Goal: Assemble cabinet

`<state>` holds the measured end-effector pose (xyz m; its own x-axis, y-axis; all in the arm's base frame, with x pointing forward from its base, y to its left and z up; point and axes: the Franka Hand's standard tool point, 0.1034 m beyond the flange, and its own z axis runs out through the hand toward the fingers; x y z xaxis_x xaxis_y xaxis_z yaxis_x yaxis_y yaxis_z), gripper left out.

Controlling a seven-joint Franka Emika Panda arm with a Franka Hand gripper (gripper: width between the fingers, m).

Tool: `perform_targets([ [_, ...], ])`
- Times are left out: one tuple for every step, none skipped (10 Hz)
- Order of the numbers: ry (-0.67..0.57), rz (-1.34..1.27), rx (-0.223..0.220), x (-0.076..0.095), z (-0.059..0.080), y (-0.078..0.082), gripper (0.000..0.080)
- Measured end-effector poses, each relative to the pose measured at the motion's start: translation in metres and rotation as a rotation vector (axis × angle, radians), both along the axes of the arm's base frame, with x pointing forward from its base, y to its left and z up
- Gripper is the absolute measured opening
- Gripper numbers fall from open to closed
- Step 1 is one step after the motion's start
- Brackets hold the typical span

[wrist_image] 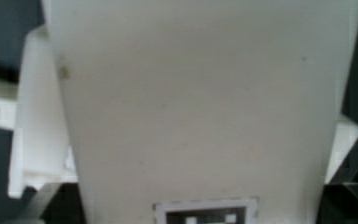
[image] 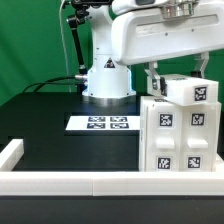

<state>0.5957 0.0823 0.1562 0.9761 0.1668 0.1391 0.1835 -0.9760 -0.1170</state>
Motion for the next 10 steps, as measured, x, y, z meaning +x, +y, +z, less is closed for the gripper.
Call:
perform_targets([
  [-0.012, -0.065, 0.005, -0.0008, 0.0001, 0.0001, 0.0557],
  [-0.01, -0.187, 0.021, -0.0004, 0.0001, 0.0007, 0.0557],
  [0.004, -0.323, 0.045, 0.0003, 0.0002, 0.0012, 0.0557],
  [0.018, -0.431, 0.06, 0.0004, 0.0004, 0.002, 0.0557],
  [0.032, -0.54, 0.076, 0.0008, 0.0006, 0.0024, 0.0557],
  [0.028, -0.615, 0.093, 0.0023, 0.0, 0.0, 0.0557],
  [0.015, -0.653, 0.11, 0.0045, 0.0005, -0.0018, 0.0557],
  [0.018, -0.678, 0.115, 0.0046, 0.0011, 0.0021, 0.0557],
  [0.03, -0.748, 0.129, 0.0045, 0.0006, 0.0016, 0.0557],
  [0.041, -0.817, 0.14, 0.0044, 0.0004, 0.0014, 0.0557],
])
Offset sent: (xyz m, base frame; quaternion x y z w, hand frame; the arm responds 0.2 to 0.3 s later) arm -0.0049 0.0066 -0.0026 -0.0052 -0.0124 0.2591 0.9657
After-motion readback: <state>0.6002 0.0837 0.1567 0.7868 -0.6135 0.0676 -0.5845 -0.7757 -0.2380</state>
